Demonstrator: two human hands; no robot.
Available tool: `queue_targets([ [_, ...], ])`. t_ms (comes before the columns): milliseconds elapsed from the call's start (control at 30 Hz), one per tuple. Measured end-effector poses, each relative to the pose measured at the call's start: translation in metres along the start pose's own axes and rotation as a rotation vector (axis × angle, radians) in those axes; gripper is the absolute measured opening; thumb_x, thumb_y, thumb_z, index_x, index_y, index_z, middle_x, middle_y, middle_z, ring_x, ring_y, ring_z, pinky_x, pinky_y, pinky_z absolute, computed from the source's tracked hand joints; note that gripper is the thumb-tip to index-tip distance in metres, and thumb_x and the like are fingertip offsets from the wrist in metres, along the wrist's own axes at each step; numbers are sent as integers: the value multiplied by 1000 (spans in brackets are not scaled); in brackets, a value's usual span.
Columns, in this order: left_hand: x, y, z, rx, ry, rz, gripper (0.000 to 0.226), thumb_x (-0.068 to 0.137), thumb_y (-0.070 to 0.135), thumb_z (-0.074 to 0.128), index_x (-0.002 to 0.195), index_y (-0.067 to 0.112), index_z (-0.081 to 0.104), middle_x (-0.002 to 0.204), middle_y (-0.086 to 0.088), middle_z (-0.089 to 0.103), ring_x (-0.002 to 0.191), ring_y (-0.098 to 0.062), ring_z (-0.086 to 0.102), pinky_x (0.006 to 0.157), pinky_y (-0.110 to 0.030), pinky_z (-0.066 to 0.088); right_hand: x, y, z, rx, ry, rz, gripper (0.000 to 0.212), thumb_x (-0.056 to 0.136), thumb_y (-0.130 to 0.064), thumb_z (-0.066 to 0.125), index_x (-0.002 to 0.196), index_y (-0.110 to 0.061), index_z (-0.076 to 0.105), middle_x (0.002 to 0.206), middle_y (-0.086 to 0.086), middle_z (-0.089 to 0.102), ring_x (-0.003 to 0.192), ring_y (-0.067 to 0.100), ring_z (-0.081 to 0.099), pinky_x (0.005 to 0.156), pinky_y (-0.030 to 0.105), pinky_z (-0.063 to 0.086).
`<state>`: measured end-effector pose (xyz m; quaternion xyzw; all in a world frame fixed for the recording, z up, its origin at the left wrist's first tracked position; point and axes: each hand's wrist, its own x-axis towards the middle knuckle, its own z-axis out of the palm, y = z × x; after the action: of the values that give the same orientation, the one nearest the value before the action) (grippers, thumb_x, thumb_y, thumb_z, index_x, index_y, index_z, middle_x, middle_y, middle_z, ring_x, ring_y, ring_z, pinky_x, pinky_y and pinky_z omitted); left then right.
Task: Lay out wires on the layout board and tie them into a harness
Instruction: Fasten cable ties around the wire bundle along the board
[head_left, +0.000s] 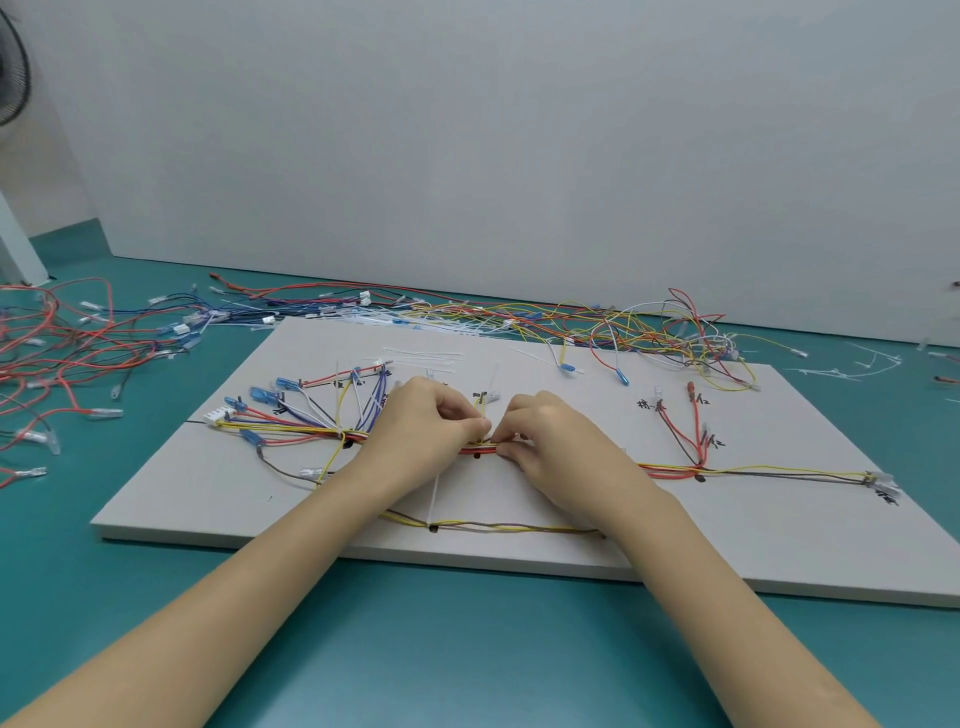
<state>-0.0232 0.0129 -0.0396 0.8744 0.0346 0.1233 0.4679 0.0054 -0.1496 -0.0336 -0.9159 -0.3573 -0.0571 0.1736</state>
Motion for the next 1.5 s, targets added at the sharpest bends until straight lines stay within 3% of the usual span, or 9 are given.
queue_targets([
  [67, 0, 0, 0, -5, -9, 5, 11, 78, 15, 76, 69, 21, 78, 59, 9, 70, 53, 5, 57, 52, -9, 40, -1, -2, -1, -28, 1, -8, 19, 97, -17, 53, 106, -15, 69, 107, -3, 60, 104, 18, 45, 87, 40, 43],
  [233, 1, -1, -2, -57, -6, -1, 6, 77, 11, 77, 82, 15, 77, 70, -3, 74, 69, -13, 69, 72, -26, 53, -3, -6, -1, -54, 12, -13, 16, 98, -17, 51, 104, -12, 65, 109, -1, 58, 107, 18, 44, 87, 40, 42],
  [467, 1, 2, -2, -30, 9, 43, 21, 83, 17, 69, 62, 17, 75, 64, 3, 71, 68, -10, 67, 66, -23, 49, -6, -3, 1, 36, 40, 11, 14, 96, -16, 54, 101, -14, 67, 102, -2, 58, 102, 19, 48, 86, 40, 43],
  [667, 2, -2, 1, -44, 54, 56, 11, 85, 13, 67, 76, 18, 69, 59, 4, 71, 63, -8, 68, 67, -25, 51, -6, 0, 3, 104, 48, 31, 13, 94, -18, 58, 99, -17, 69, 97, -5, 57, 99, 15, 49, 86, 40, 45],
  [900, 5, -4, 2, 48, 29, 33, 20, 77, 14, 74, 61, 25, 69, 57, 10, 65, 58, -6, 58, 62, -26, 46, -9, -1, -1, 202, 50, 67, 14, 89, -16, 64, 99, -16, 73, 96, -3, 60, 90, 15, 52, 86, 32, 44],
  [1033, 6, -2, 2, 26, 7, 3, 17, 75, 14, 74, 61, 24, 72, 59, 6, 67, 59, -7, 57, 63, -28, 47, -11, 0, -6, 245, 65, 101, 16, 87, -11, 64, 100, -15, 73, 98, 1, 64, 86, 16, 58, 78, 23, 44],
  [1200, 3, -1, 1, 16, 22, 28, 17, 77, 17, 71, 60, 18, 73, 59, 1, 68, 58, -8, 57, 58, -26, 42, -13, 0, -6, 251, 62, 110, 13, 87, -14, 65, 97, -15, 73, 96, 2, 63, 88, 15, 58, 81, 25, 45],
  [1367, 5, -3, 3, 29, 3, 4, 16, 76, 18, 74, 60, 16, 73, 56, 0, 61, 61, -16, 56, 65, -32, 45, -14, -5, -3, 202, 121, 99, 5, 83, -21, 70, 82, -20, 65, 90, -4, 56, 95, 15, 49, 86, 30, 40],
  [1500, 5, -3, 2, 40, 17, -2, 16, 72, 18, 77, 57, 23, 72, 69, 6, 59, 79, -19, 60, 78, -41, 51, -14, -8, -2, 190, 131, 112, 9, 78, -32, 74, 76, -25, 68, 91, -5, 55, 95, 15, 45, 86, 35, 40],
])
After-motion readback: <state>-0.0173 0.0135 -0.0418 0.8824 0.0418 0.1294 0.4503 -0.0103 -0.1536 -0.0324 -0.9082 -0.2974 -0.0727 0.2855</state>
